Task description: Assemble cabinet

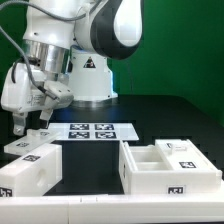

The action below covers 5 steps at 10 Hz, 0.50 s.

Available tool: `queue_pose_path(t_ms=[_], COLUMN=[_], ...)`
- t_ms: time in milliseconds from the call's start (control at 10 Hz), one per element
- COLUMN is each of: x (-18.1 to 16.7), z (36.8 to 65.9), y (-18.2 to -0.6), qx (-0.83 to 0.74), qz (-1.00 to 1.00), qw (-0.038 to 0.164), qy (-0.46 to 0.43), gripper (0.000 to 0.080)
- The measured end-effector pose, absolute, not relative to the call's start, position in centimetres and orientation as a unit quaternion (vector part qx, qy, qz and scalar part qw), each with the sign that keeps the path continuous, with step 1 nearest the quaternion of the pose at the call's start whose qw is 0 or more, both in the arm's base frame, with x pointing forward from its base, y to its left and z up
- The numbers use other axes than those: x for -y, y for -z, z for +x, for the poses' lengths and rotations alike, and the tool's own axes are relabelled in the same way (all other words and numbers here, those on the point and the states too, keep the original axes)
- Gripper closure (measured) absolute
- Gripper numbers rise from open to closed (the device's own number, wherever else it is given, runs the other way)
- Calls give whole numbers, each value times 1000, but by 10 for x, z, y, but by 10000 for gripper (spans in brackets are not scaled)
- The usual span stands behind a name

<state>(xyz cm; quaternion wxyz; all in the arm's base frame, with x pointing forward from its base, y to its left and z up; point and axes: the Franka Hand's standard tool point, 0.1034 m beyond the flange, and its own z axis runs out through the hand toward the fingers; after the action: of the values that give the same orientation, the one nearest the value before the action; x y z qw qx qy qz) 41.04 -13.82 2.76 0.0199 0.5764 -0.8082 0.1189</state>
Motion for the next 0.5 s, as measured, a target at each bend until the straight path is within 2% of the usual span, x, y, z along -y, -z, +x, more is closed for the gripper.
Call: queue_pose_path(t_ms=[500], x=[136], z=[404], y=[-15], qx=[801], qz=[585], qw=[38], qy=[-122], gripper=[2])
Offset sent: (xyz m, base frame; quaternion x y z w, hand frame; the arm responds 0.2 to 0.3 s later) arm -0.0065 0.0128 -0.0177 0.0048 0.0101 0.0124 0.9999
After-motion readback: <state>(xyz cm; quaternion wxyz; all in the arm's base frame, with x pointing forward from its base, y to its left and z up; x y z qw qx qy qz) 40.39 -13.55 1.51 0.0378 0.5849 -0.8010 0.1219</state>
